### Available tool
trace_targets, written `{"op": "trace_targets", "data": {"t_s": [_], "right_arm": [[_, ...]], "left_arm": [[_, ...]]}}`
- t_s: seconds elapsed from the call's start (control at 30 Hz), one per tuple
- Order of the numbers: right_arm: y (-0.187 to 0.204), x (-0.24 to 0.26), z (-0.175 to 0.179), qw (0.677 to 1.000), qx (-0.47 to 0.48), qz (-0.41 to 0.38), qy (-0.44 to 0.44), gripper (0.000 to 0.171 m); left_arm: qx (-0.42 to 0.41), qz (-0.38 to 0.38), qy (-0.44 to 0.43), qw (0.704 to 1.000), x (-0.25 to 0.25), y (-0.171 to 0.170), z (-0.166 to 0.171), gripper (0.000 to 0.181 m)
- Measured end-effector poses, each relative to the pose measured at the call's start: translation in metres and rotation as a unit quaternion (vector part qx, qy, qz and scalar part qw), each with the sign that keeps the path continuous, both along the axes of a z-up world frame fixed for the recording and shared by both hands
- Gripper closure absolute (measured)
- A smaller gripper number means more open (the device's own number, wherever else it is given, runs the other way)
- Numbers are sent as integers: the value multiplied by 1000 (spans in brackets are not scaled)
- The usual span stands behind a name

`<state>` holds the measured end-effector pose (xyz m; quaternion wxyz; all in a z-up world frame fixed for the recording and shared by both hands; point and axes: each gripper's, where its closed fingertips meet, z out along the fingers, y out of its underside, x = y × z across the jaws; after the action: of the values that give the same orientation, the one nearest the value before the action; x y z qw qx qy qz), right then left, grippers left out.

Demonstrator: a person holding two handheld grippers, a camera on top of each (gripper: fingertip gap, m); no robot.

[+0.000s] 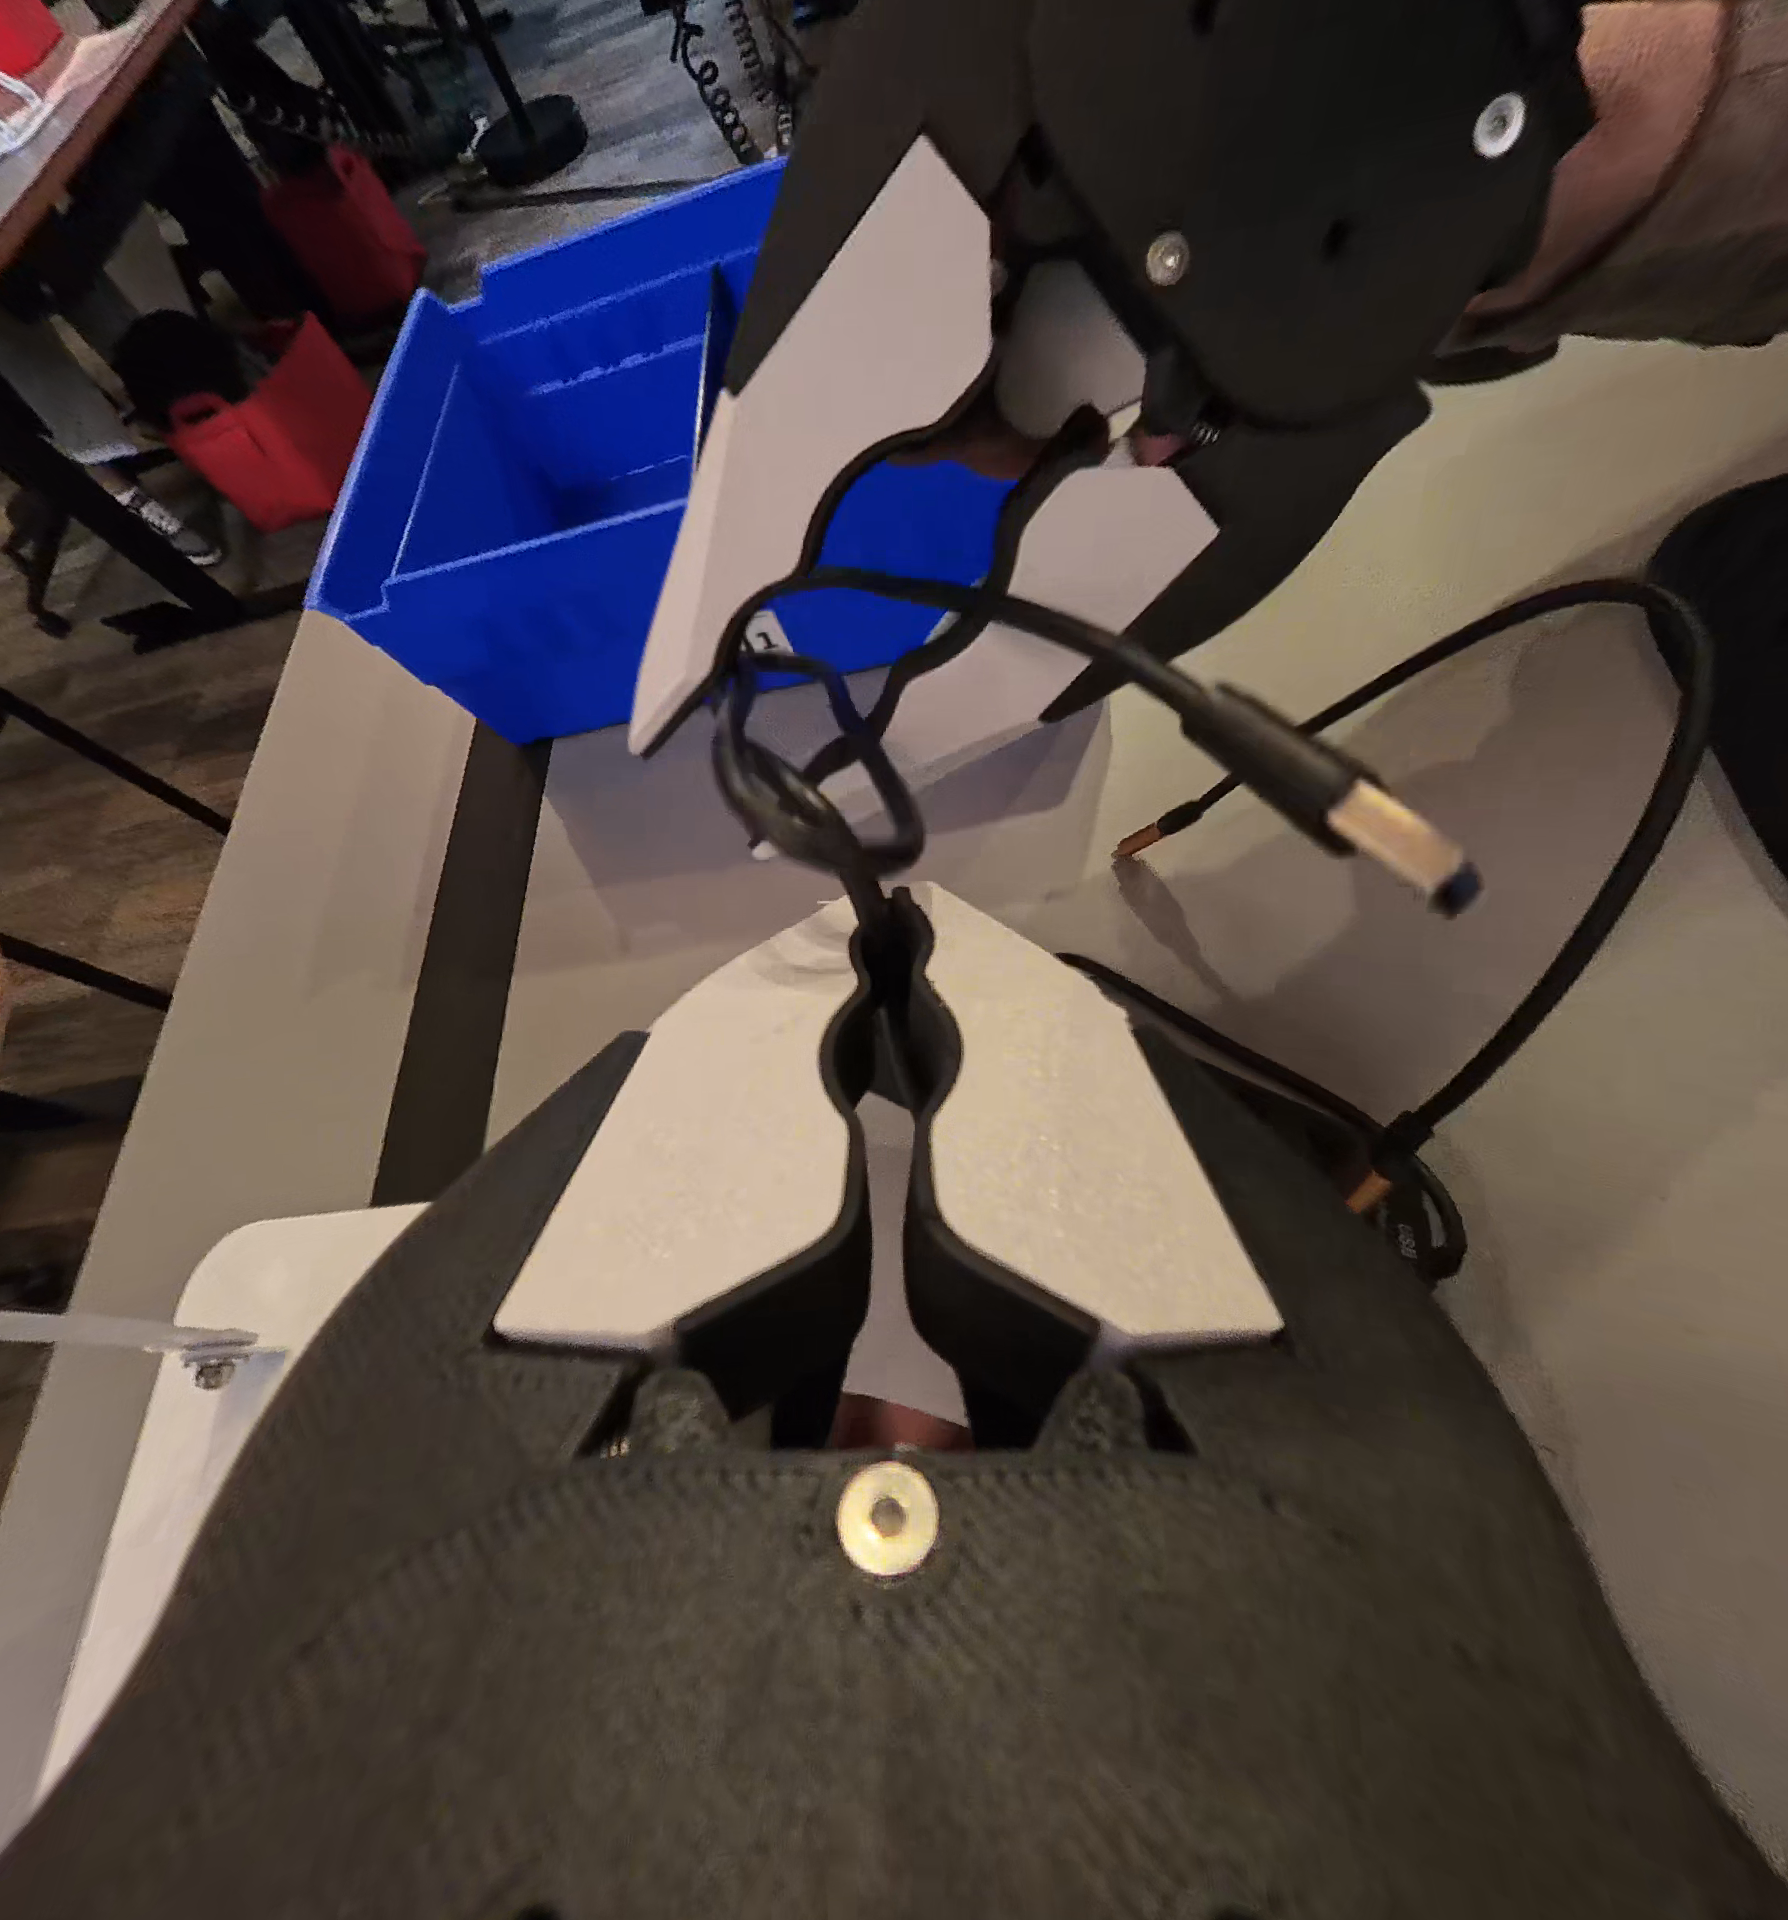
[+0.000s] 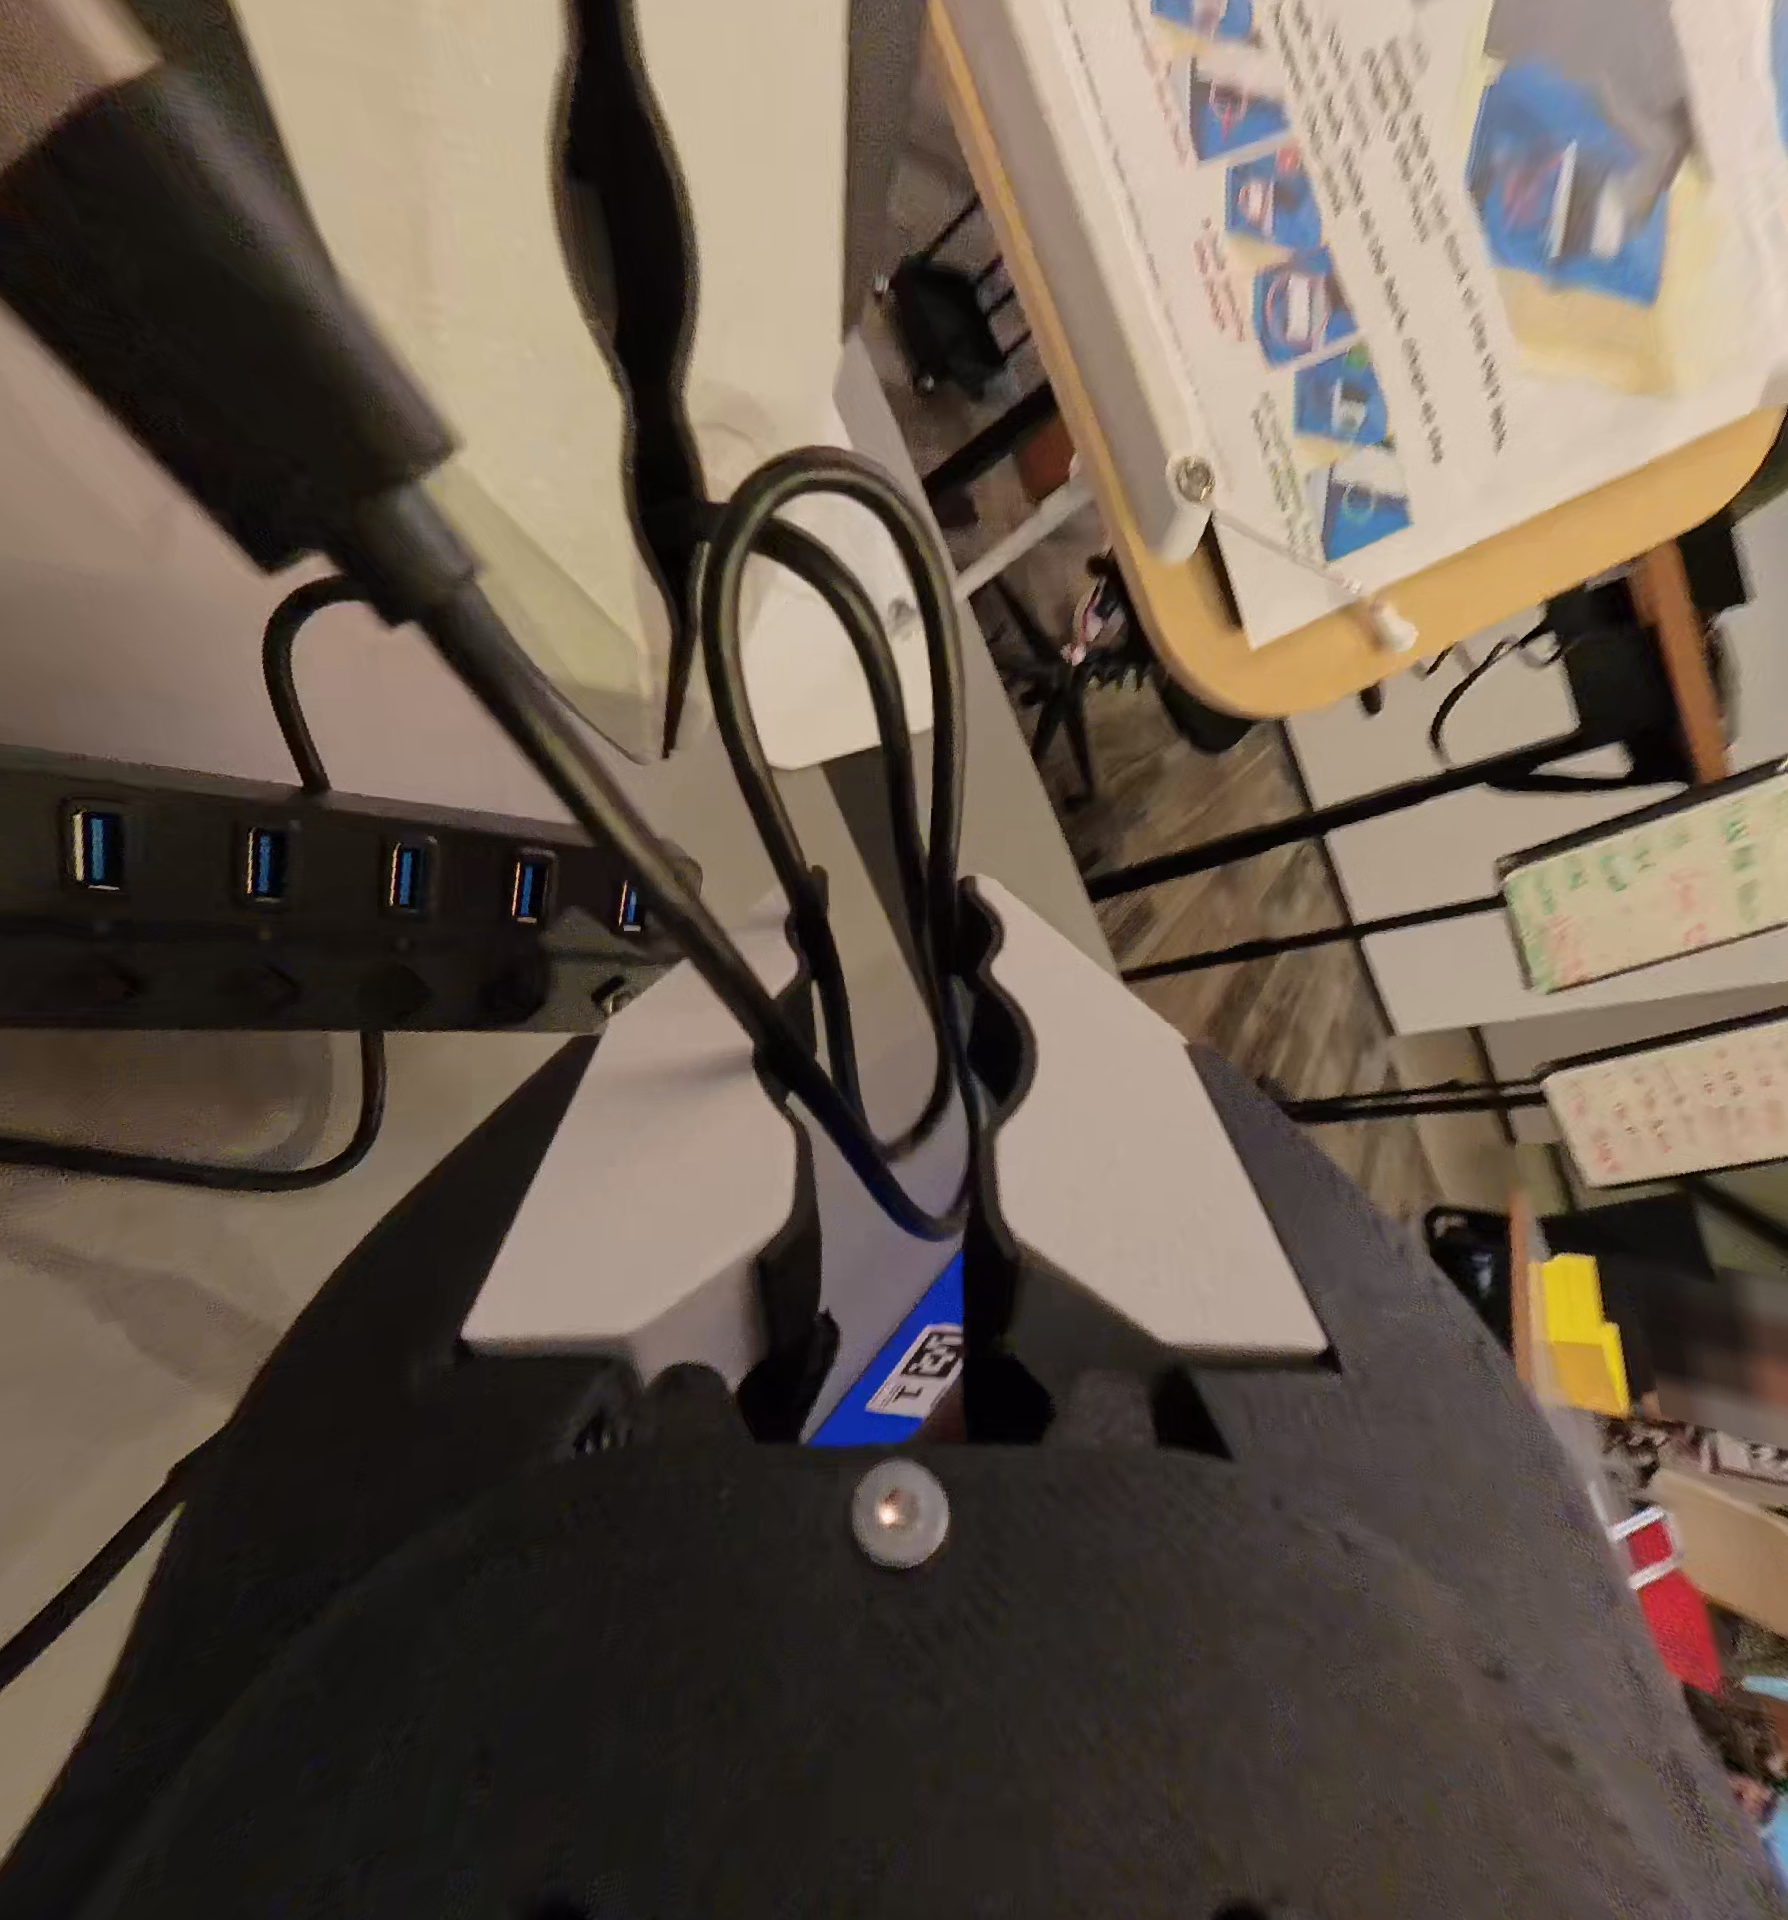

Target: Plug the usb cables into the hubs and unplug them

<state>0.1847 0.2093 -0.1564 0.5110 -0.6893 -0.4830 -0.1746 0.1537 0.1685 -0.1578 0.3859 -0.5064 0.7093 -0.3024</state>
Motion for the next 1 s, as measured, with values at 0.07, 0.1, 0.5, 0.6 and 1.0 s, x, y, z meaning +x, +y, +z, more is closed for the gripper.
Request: {"op": "trace_targets", "data": {"t_s": [0.07, 0.1, 0.5, 0.6, 1.0], "right_arm": [[2, 1, 4, 1000, 26, -2, -10, 143], [2, -1, 7, 999, 40, 5, -11, 141], [-15, -9, 3, 995, -9, 88, -42, 171], [-20, -9, 5, 996, -39, 85, 10, 171], [-26, -13, 44, 972, -58, 70, 217, 171]], "left_arm": [[22, -6, 12, 1000, 0, -2, 1, 181], [29, -18, 18, 999, -1, -7, 2, 181], [148, -82, 98, 981, -1, -28, 5, 181], [156, -70, 91, 981, 0, -24, 12, 180], [13, -7, -5, 1000, -22, -25, 16, 126]]}}
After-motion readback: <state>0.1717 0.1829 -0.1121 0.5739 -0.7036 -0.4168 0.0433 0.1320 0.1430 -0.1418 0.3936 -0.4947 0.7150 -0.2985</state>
